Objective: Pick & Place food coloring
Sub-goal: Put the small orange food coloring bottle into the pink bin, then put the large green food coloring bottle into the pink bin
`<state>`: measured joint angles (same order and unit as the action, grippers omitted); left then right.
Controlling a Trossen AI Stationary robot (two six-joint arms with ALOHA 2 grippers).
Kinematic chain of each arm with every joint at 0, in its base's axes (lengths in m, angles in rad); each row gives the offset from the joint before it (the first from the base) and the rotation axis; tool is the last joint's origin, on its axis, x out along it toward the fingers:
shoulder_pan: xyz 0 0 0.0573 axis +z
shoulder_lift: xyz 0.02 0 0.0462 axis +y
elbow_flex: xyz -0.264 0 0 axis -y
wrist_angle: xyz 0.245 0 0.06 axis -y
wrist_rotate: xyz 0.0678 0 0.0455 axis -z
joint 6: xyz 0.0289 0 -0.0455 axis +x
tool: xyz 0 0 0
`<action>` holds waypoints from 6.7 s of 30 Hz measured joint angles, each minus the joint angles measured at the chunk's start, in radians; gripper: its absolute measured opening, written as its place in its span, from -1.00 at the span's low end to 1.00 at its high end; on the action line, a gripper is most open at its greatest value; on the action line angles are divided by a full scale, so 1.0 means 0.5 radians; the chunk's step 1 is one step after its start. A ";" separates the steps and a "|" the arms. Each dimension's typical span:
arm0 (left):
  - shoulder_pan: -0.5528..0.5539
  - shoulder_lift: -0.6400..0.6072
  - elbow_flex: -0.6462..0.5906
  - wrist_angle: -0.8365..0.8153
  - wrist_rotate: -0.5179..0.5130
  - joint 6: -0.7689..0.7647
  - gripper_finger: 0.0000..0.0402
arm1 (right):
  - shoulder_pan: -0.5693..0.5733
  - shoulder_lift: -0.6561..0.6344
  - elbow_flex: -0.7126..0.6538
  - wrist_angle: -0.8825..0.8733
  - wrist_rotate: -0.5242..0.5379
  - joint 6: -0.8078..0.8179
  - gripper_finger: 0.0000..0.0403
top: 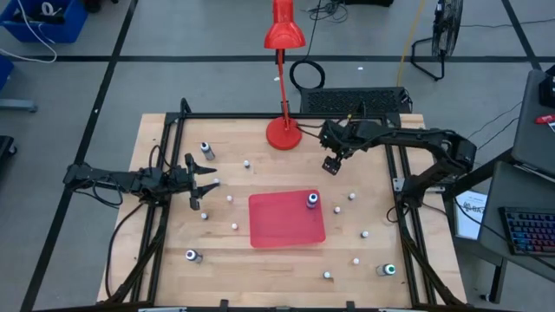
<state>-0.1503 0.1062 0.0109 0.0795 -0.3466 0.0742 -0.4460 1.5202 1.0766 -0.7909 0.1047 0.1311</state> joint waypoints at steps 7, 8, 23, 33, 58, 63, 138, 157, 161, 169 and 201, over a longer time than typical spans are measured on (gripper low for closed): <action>0.000 0.000 0.000 0.000 0.000 0.000 0.12 | 0.002 0.011 -0.183 0.226 -0.011 -0.024 0.53; 0.000 0.000 0.000 0.000 0.000 0.000 0.12 | 0.004 0.019 -0.201 0.267 -0.011 -0.025 0.53; 0.000 0.000 0.000 0.000 0.004 0.000 0.12 | 0.007 0.299 -0.229 0.384 -0.062 -0.088 0.53; 0.000 0.000 0.000 0.000 0.008 0.000 0.12 | 0.007 0.319 -0.227 0.414 -0.066 -0.115 0.39; 0.000 0.000 0.000 0.000 0.008 0.000 0.12 | 0.006 0.302 -0.227 0.423 -0.160 -0.147 -0.31; 0.000 0.000 0.000 0.000 0.008 0.000 0.12 | 0.006 0.206 -0.226 0.424 -0.149 -0.186 -0.55; 0.000 0.000 0.000 -0.001 0.009 0.000 0.12 | 1.590 0.743 0.539 0.189 -0.062 0.047 -0.73; 0.000 0.001 0.000 0.000 0.009 0.000 0.12 | 1.388 0.743 0.539 0.362 -0.062 -0.082 -0.68; 0.000 0.000 0.000 -0.001 0.009 0.000 0.12 | 1.388 0.743 0.539 0.363 -0.062 -0.084 -0.58; 0.000 0.000 0.000 -0.001 0.009 0.000 0.12 | 1.388 0.743 0.539 0.385 -0.063 -0.082 -0.47; 0.000 0.000 0.000 -0.001 0.009 0.000 0.12 | 2.261 -0.237 0.540 -1.142 -0.612 2.729 -0.39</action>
<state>-0.1504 0.1063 0.0109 0.0792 -0.3423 0.0742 0.6845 1.4017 1.3464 -1.3617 -0.2013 1.4956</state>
